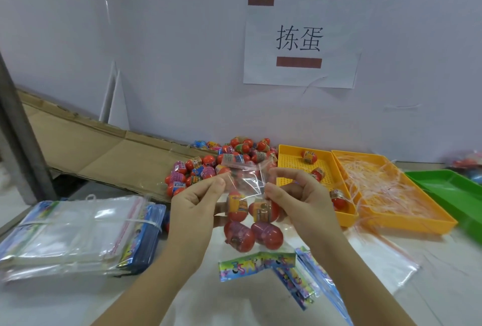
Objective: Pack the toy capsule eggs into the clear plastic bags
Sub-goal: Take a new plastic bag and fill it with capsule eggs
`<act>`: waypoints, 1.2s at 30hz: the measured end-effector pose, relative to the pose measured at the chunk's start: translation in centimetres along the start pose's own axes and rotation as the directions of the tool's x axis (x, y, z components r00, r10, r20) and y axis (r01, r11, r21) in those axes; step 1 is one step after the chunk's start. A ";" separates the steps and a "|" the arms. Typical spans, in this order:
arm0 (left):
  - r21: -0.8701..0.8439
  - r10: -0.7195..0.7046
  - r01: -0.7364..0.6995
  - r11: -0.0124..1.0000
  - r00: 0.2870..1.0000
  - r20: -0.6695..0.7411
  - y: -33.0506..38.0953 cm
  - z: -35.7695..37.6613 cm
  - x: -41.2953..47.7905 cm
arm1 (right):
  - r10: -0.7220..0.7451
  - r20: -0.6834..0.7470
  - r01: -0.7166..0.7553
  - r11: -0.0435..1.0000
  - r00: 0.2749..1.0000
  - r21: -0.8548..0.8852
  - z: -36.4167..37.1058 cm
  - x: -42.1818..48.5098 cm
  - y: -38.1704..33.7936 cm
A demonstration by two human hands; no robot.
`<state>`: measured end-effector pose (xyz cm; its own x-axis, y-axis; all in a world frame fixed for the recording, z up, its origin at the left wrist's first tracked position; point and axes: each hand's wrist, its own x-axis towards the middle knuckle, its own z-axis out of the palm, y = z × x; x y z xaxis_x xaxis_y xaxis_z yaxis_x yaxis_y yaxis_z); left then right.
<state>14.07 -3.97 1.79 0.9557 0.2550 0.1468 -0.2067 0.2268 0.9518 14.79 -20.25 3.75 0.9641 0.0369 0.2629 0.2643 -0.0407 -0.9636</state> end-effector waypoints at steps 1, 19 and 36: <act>0.016 0.000 0.000 1.000 1.000 -0.006 0.0 0.0 -0.1 | -0.003 -0.003 0.003 1.000 1.000 -0.011 0.0 0.0 0.0; -0.077 0.008 -0.011 0.997 0.999 -0.036 0.3 -0.3 -0.4 | 0.274 0.213 -0.280 0.960 0.938 -0.002 0.3 -0.3 -0.1; -0.080 -0.179 0.191 0.978 0.974 0.136 0.0 0.0 -0.8 | 0.181 0.090 -0.184 0.982 0.979 0.030 0.4 -0.3 0.2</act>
<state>13.35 -4.21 1.67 0.9967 0.0804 0.0095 -0.0368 0.3456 0.9377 14.52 -19.85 3.43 0.9898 0.1189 0.0787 0.0813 -0.0171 -0.9965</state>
